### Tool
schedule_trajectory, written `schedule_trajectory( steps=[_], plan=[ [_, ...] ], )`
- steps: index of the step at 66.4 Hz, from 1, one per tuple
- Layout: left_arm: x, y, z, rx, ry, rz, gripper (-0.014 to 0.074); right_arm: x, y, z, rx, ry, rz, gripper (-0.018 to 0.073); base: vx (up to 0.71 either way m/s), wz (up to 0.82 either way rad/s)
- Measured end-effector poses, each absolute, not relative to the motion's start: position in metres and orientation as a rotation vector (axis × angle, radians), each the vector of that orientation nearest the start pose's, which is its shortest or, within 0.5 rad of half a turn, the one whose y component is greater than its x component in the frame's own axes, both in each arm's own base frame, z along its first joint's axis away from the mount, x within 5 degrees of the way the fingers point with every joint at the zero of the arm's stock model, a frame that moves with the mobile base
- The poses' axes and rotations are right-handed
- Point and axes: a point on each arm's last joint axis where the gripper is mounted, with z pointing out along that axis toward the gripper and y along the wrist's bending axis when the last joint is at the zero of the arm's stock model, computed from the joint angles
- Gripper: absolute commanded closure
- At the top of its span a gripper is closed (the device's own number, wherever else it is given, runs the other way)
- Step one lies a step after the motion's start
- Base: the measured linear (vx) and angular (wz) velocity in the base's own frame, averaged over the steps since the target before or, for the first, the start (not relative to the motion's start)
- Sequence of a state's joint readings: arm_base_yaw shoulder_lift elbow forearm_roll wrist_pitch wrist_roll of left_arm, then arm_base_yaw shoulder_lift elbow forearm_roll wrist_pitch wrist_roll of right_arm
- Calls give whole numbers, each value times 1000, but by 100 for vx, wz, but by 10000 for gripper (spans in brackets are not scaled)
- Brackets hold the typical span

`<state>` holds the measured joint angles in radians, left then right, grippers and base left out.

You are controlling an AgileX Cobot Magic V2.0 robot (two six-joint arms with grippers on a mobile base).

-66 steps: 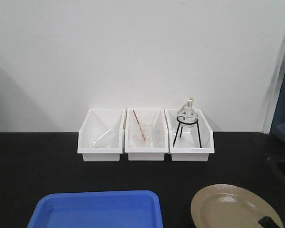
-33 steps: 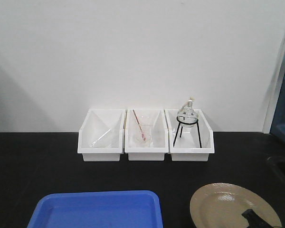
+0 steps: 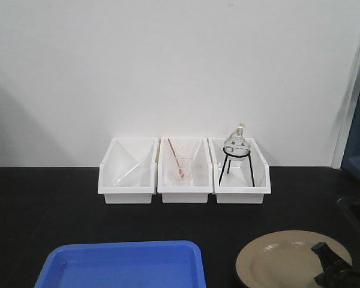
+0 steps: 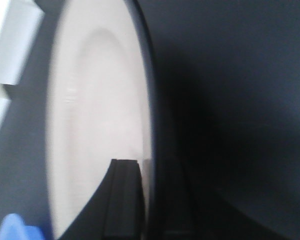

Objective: Place disk in tray to left cabinet
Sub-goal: 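Grasp the rim of the beige plate with the right gripper and lift, then carry the beige plate over the blue tray and lower it in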

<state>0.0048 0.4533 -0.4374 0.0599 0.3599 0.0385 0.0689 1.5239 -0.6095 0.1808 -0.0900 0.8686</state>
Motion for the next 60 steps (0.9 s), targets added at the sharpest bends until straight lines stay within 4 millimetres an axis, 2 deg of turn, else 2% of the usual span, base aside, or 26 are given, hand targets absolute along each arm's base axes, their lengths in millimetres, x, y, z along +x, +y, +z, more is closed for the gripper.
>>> schedule_trajectory(
  steps=[14, 23, 29, 34, 43, 52, 60],
  plan=[
    [99, 2, 295, 69, 1858, 89, 203, 267, 20, 199, 1058, 2044, 574, 564, 0, 0],
    [99, 2, 295, 69, 1858, 89, 203, 276, 33, 225, 954, 1973, 649, 564, 0, 0],
    [99, 2, 295, 69, 1858, 89, 203, 284, 59, 242, 844, 1967, 724, 564, 0, 0],
    [99, 2, 295, 69, 1858, 89, 203, 293, 89, 257, 736, 1969, 800, 564, 0, 0],
    [99, 2, 295, 69, 1858, 89, 203, 306, 142, 265, 594, 2000, 901, 564, 0, 0],
    [99, 2, 295, 69, 1858, 89, 203, 313, 189, 247, 494, 2085, 940, 564, 0, 0],
    [99, 2, 295, 69, 1858, 89, 203, 308, 224, 214, 422, 2202, 932, 564, 0, 0]
  ],
)
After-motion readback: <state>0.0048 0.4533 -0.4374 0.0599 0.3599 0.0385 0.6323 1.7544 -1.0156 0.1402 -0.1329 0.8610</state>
